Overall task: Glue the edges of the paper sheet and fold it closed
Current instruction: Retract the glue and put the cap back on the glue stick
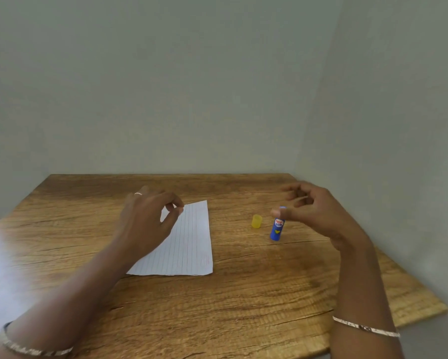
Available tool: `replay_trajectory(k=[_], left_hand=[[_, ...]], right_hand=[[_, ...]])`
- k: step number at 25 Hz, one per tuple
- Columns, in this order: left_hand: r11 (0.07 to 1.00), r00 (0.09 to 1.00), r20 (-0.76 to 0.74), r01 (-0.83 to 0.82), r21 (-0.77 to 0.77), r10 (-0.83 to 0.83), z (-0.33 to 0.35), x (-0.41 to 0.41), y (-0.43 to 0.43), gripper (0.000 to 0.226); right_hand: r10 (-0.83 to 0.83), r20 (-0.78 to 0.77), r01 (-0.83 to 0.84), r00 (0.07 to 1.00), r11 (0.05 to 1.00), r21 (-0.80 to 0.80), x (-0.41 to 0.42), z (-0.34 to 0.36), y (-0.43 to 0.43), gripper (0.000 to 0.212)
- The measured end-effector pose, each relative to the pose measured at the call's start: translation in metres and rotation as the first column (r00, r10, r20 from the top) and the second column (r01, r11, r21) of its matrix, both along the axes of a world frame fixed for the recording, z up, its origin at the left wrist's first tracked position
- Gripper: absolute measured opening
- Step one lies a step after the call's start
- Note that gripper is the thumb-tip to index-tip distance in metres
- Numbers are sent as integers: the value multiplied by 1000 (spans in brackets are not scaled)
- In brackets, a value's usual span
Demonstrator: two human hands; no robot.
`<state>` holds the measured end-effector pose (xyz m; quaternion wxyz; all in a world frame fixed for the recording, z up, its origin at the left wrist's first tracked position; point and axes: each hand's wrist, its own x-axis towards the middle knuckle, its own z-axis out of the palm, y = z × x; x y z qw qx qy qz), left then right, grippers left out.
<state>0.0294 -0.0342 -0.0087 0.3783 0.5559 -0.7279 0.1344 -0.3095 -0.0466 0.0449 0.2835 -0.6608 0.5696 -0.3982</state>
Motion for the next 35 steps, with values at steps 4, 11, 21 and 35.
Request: replay_trajectory(k=[4, 11, 21, 35], left_hand=[[1000, 1000, -14, 22, 22, -22, -1, 0, 0, 5], [978, 979, -123, 174, 112, -160, -2, -3, 1, 29], [789, 642, -748, 542, 290, -167, 12, -27, 24, 36], [762, 427, -884, 632, 141, -191, 21, -28, 28, 29]], right_hand=[[100, -150, -80, 984, 987, 137, -3, -9, -5, 30], [122, 69, -115, 990, 988, -102, 40, -9, -8, 16], [348, 508, -425, 788, 904, 39, 121, -30, 11, 31], [338, 557, -543, 759, 800, 255, 123, -33, 14, 42]])
